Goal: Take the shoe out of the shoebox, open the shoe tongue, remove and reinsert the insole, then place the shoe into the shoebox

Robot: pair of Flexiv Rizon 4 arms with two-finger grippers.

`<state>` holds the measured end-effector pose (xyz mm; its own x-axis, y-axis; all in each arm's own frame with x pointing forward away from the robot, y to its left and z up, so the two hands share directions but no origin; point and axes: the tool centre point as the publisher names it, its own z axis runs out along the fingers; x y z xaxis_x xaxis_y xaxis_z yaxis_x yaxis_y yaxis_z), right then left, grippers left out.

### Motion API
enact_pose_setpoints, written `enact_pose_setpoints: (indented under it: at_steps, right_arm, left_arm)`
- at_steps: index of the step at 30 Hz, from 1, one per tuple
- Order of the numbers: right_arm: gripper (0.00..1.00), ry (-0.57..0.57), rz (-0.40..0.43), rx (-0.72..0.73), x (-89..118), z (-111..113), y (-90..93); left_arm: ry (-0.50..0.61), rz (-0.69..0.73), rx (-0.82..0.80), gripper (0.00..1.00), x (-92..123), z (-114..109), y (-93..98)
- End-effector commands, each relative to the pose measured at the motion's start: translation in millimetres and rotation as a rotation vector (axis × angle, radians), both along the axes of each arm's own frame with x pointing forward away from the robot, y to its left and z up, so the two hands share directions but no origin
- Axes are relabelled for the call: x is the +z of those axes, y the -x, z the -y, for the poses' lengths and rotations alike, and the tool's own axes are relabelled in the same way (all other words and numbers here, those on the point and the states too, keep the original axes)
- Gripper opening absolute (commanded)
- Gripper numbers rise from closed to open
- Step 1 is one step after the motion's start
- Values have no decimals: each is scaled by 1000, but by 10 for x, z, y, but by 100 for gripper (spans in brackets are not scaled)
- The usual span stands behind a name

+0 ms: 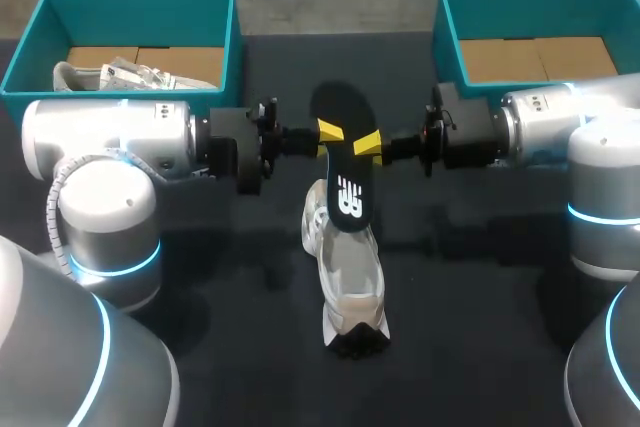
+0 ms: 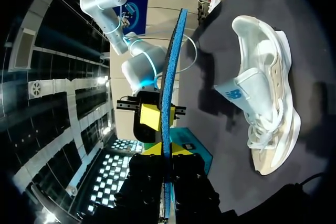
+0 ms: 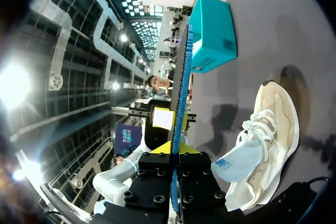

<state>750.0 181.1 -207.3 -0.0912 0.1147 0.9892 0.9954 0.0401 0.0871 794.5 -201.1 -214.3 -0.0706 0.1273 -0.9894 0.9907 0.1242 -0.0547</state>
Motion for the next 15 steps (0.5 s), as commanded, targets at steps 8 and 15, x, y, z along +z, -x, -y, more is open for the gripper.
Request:
enact_pose_setpoints:
  at_steps: [8,15]
  right_arm:
    - [100,8,-3,3,-2,5,-8]
    - [100,22,11,-9,20,108,36]
  left_arm:
    - [8,7,-1,0,-5,-9,9]
    - [5,1,2,0,-32,-88,33]
